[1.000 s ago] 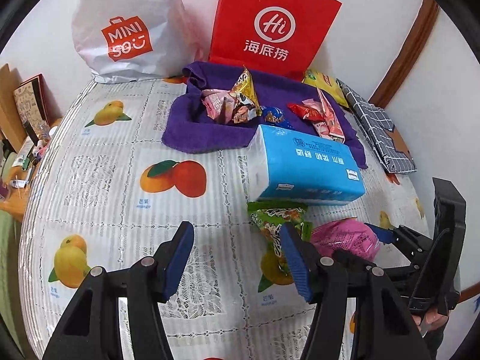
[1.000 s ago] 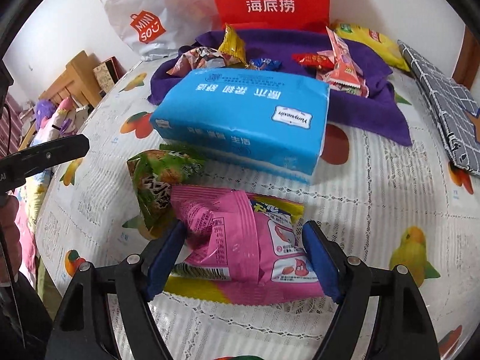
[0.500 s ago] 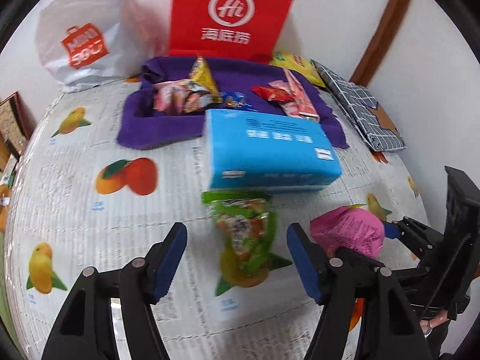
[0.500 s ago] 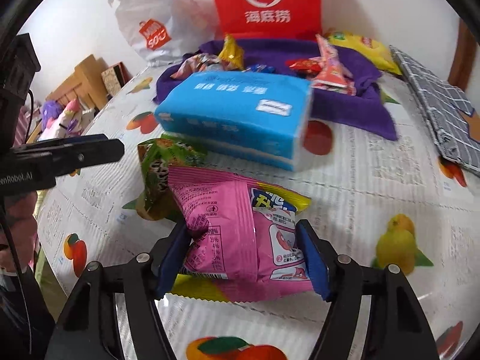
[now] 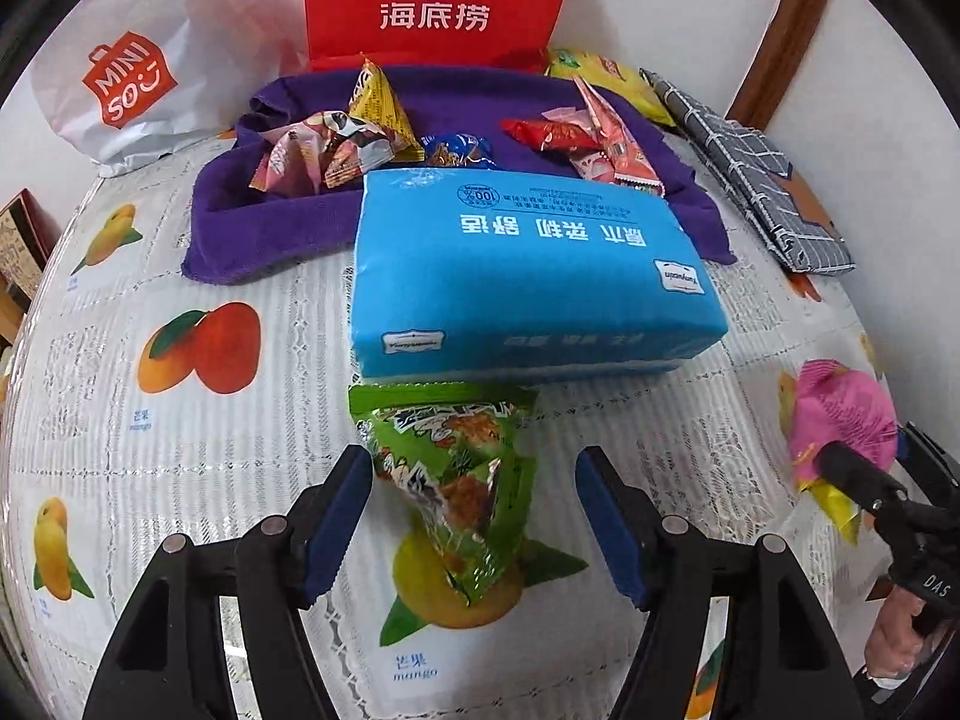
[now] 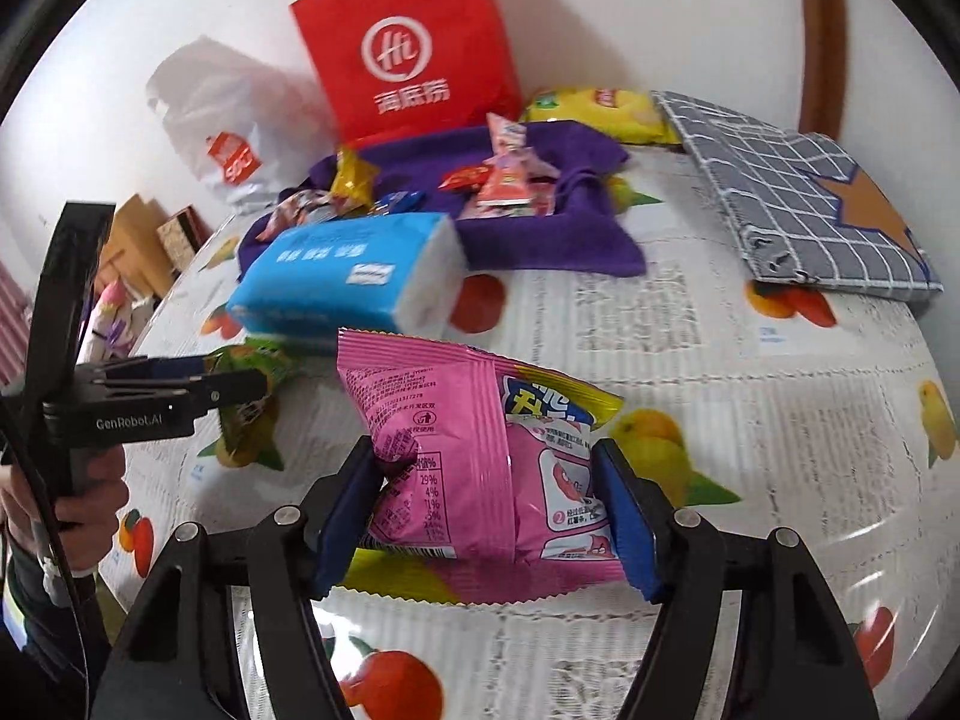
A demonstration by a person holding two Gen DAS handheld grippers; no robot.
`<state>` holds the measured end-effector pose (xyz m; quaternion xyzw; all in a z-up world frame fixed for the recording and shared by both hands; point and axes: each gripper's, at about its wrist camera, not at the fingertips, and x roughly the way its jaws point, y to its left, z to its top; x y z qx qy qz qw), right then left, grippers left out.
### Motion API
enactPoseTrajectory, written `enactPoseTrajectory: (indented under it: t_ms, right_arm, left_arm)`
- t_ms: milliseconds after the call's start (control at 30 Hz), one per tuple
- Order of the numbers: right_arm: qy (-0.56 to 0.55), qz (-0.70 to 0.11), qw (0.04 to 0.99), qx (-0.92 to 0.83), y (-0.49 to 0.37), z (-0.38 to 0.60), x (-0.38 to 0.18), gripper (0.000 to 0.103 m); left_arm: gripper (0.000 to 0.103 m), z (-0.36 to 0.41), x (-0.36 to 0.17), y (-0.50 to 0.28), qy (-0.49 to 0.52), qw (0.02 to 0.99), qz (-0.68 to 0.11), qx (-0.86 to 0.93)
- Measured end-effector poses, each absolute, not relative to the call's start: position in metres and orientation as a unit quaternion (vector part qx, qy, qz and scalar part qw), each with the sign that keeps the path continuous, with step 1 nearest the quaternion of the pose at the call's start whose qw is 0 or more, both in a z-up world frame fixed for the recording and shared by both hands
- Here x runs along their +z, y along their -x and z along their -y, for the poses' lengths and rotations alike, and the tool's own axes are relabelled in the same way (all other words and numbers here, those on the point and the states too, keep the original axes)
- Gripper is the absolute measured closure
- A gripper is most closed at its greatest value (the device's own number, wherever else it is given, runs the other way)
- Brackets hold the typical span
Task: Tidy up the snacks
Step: 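Grasp the pink chip bag with the right tool while the left tool grasps the green packet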
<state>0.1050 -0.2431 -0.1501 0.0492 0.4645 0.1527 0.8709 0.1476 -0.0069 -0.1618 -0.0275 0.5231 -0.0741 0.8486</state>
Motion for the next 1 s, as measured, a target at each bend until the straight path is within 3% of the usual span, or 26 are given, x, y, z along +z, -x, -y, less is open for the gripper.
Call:
enactPoseTrajectory:
  t_ms: [1000]
  right_arm:
    - [-0.059,-0.463,0.873,0.143,-0.108,0.252,-0.153,0.033]
  left_arm:
    - [0.037,0.007,-0.178,-0.155,0.011,0.842,-0.536,-0.062]
